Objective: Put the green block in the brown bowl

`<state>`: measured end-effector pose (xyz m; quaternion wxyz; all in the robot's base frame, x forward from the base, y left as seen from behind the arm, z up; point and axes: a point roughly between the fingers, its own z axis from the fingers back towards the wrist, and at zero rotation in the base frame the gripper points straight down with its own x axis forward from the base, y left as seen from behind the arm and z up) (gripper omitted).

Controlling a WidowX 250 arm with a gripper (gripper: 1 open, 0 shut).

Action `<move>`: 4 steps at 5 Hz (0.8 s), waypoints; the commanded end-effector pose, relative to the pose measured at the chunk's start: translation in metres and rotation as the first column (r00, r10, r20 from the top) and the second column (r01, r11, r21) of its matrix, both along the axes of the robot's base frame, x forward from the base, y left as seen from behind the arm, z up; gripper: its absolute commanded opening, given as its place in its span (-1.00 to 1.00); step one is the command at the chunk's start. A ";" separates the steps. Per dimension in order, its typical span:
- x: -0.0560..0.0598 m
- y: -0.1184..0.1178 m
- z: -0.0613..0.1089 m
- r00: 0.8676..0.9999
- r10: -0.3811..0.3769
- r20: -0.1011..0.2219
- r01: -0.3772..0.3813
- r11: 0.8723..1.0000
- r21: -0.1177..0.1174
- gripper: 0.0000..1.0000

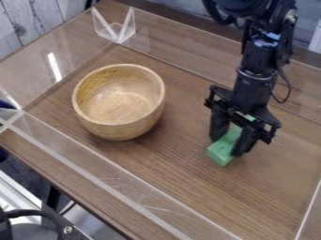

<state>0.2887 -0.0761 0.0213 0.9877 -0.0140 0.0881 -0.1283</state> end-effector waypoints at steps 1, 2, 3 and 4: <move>0.005 -0.009 0.000 0.999 -0.040 0.012 0.040 0.999 -0.017 -1.00; 0.006 -0.011 -0.001 0.999 -0.052 -0.002 0.052 0.998 -0.023 -1.00; 0.006 -0.014 -0.002 0.998 -0.062 -0.015 0.062 0.998 -0.028 -1.00; 0.006 -0.016 -0.002 0.997 -0.071 -0.029 0.070 0.997 -0.034 -1.00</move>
